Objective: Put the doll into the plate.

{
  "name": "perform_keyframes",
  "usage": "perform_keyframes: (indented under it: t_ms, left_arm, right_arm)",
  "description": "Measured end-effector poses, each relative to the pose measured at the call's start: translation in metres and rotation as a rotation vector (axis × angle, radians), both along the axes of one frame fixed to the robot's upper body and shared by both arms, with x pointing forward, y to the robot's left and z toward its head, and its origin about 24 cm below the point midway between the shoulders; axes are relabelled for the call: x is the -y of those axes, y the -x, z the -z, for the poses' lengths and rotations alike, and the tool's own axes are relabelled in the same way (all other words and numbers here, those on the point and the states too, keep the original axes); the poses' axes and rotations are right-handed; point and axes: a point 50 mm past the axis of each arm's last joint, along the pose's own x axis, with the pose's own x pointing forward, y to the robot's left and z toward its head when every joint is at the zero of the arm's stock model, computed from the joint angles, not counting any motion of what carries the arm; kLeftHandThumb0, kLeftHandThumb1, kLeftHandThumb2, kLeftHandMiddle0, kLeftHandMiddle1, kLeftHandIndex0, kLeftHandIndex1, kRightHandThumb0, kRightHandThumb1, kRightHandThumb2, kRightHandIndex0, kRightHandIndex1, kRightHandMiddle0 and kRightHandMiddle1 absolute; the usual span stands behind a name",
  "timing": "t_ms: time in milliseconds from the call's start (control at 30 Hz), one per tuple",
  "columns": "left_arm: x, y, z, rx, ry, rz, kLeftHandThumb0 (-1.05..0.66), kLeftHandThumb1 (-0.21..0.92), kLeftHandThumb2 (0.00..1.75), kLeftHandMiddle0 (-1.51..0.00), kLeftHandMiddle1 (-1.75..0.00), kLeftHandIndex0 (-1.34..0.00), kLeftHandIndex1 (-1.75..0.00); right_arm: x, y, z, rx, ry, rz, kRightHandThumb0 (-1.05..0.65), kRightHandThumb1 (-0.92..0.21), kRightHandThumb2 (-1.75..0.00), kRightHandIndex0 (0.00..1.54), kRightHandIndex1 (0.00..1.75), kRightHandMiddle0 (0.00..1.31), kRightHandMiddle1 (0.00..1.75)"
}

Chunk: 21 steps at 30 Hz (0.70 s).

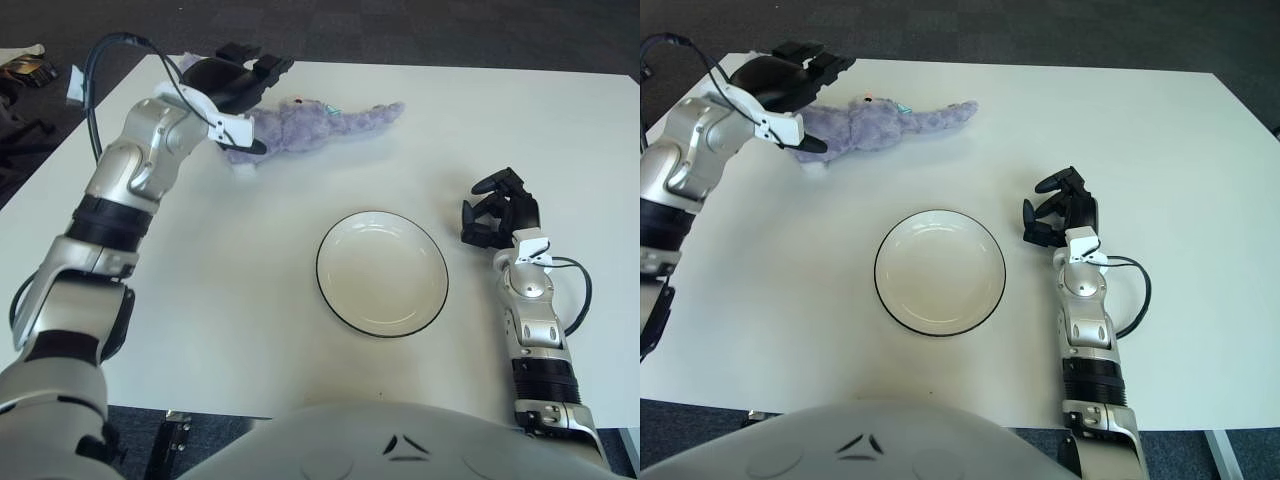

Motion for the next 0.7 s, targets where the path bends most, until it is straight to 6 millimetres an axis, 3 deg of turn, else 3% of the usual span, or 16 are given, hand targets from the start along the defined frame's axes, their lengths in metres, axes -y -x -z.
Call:
perform_keyframes:
  t_ms: [133, 267, 533, 700]
  left_arm:
    - [-0.002, -0.009, 0.0, -0.105, 0.02, 0.011, -0.75, 0.37, 0.84, -0.21, -0.51, 0.0, -0.23]
    - [0.0, -0.012, 0.005, -0.125, 0.036, 0.04, -0.82, 0.46, 0.77, -0.19, -0.6, 0.0, -0.23]
    - [0.007, -0.021, 0.022, -0.031, 0.164, 0.105, -0.95, 0.83, 0.44, -0.11, -0.53, 0.0, -0.38]
    - [0.007, -0.023, 0.023, 0.002, 0.194, 0.116, -0.99, 0.91, 0.44, -0.11, -0.52, 0.0, -0.54]
  right_arm:
    - [-0.002, 0.0, 0.0, -0.005, -0.009, -0.004, -0.01, -0.35, -1.26, 0.58, 1.68, 0.39, 1.75]
    - [-0.002, -0.001, 0.0, -0.005, -0.016, -0.011, -0.01, -0.36, -1.26, 0.58, 1.68, 0.38, 1.75]
    - [-0.003, 0.0, 0.0, -0.004, -0.018, -0.013, -0.01, -0.37, -1.25, 0.57, 1.68, 0.38, 1.75]
    - [-0.003, 0.0, 0.0, -0.005, -0.019, -0.013, -0.01, -0.38, -1.24, 0.57, 1.68, 0.37, 1.75]
